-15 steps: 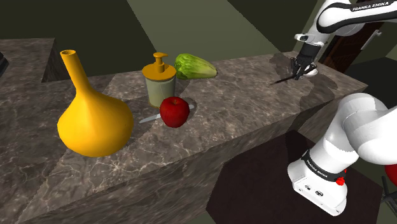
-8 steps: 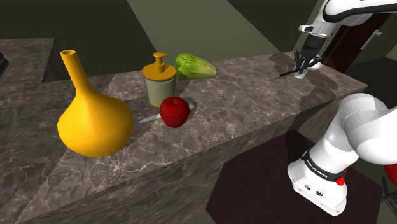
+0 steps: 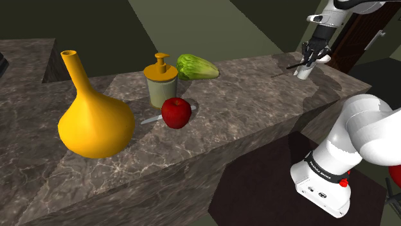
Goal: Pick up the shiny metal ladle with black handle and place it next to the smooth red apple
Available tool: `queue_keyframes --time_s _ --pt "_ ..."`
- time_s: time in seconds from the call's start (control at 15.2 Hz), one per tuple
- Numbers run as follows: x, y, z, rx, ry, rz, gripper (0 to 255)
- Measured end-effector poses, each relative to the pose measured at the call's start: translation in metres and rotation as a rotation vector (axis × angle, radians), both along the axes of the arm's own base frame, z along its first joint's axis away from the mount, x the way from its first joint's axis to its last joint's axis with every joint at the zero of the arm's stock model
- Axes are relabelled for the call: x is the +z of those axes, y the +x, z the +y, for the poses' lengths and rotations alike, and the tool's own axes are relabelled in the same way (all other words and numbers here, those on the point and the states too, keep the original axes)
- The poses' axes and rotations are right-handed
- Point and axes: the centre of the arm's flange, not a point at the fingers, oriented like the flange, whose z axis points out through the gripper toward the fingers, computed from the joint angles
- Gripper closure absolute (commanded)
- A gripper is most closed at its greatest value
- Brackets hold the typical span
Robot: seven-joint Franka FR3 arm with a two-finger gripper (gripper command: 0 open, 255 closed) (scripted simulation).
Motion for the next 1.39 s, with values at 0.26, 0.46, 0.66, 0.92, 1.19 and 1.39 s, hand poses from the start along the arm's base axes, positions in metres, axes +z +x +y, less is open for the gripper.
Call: queue_keyframes --time_s 0.26,0.46,0.66,0.92,1.19,1.39 --pt "0.022 0.000 0.000 0.000 0.000 0.000 255" --pt "0.027 0.005 0.017 0.001 0.000 0.000 255" --pt "0.026 0.017 0.051 0.002 0.001 0.000 255" --pt "0.026 0.032 0.100 0.002 0.000 0.000 255" --pt "0.027 0.046 0.151 0.002 0.000 0.000 255" --pt "0.026 0.056 0.189 0.001 0.000 0.001 255"
